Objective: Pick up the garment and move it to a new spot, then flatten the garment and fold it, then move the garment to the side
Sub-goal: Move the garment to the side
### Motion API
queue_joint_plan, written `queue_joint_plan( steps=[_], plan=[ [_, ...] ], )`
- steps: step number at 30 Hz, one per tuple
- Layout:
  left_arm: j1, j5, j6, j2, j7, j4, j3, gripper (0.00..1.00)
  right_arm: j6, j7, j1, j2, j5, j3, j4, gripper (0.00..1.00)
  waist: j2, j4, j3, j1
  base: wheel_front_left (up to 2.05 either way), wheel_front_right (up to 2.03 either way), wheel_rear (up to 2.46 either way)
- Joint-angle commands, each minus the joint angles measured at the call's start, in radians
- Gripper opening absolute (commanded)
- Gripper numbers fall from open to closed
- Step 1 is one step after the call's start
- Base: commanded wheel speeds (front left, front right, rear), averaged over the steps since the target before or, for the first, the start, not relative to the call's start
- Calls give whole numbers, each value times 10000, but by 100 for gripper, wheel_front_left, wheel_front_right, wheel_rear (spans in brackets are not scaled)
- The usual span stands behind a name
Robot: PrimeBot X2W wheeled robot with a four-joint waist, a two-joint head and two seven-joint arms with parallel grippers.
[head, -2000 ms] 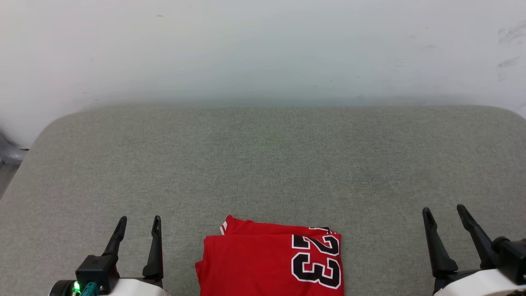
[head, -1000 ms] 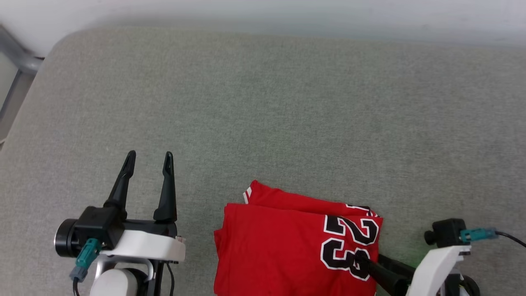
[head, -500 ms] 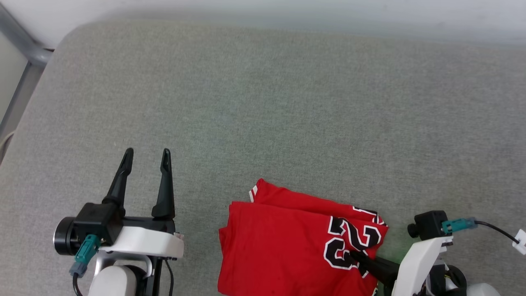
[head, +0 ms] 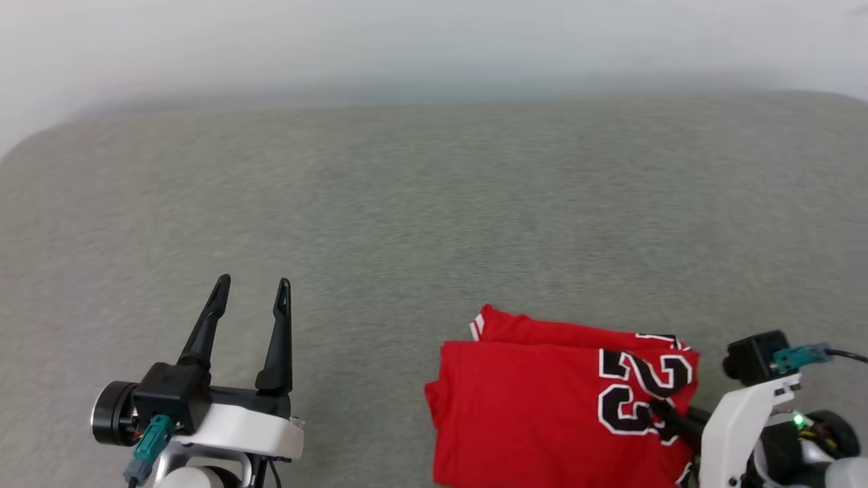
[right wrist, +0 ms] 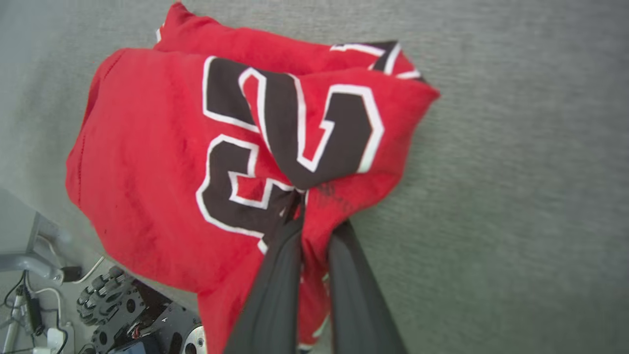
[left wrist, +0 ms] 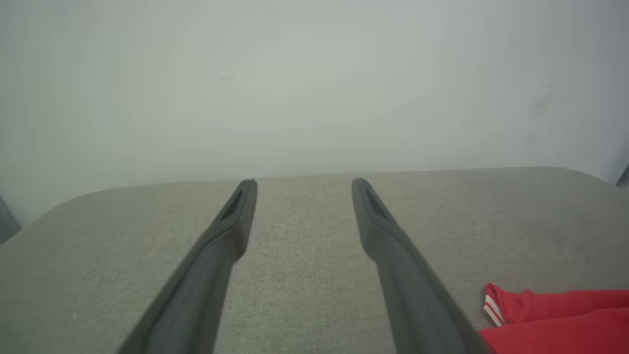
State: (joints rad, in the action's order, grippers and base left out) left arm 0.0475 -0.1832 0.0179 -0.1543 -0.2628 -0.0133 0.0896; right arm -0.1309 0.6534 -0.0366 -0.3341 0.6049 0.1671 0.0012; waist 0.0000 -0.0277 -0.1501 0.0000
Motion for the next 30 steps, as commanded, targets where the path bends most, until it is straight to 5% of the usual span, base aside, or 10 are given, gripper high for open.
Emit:
queue_joint_plan(
  steps=[1, 2, 13, 19, 30],
  plan=[
    [-7, 47, 36, -60, -20, -48, 6, 100, 4, 16, -51, -68, -118, -84, -72, 0, 0, -796, 7, 0, 0, 0, 0],
    [112, 148, 59, -145, -20, -146, 84, 100, 6, 143, -316, -141, -285, -325, -187, 0, 0, -1520, -248, 0, 0, 0, 0],
    [856, 416, 243, -590, 392, -852, 325, 100, 6, -510, -2027, -67, -712, -715, 419, 0, 0, -3653, -1696, 0, 0, 0, 0],
    [1636, 541, 496, -899, 908, -1576, 590, 100, 9, -1307, -3549, -443, -1413, -1193, 1439, 0, 0, -3883, -2884, 0, 0, 0, 0],
    [2976, 721, 807, -1370, 1694, -2743, 1145, 100, 11, -3089, -6028, -1494, -2599, -3068, 4208, 0, 0, -3332, -4909, 0, 0, 0, 0]
  ],
)
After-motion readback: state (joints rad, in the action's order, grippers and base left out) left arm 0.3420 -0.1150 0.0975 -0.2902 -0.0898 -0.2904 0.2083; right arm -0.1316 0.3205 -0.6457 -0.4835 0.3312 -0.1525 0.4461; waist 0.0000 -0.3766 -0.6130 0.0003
